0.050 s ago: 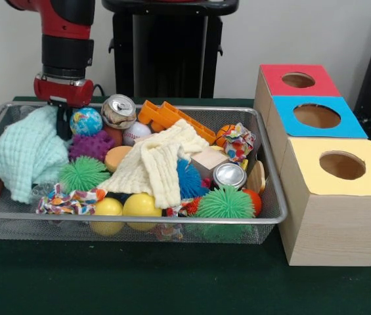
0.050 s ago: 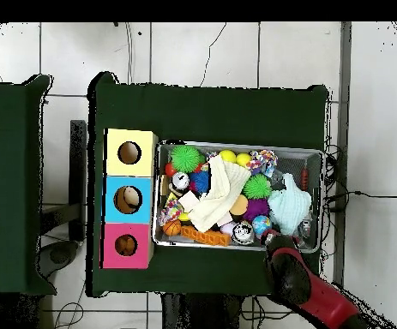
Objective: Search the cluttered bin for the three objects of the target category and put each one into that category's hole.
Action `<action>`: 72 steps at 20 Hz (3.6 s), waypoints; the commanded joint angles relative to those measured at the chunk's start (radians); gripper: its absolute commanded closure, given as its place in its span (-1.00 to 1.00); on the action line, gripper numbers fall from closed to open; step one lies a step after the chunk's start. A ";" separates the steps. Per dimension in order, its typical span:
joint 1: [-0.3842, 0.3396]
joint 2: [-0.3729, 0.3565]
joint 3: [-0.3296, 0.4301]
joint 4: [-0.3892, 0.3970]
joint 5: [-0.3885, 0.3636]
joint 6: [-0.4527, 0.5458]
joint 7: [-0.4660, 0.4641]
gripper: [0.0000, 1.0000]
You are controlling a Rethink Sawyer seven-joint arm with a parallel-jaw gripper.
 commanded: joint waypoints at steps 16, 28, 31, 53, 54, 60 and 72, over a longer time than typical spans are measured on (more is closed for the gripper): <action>0.049 0.094 0.002 0.170 0.085 0.222 0.182 1.00; 0.177 0.028 -0.059 0.108 0.067 0.019 0.196 1.00; 0.186 -0.002 -0.060 0.123 0.072 -0.012 0.225 1.00; 0.060 -0.140 0.070 0.103 0.047 0.143 0.171 1.00; 0.055 -0.146 0.075 0.104 0.048 0.154 0.168 1.00; 0.030 -0.200 0.103 0.103 0.064 0.236 0.146 1.00; 0.016 -0.253 0.143 0.076 0.091 0.361 0.129 1.00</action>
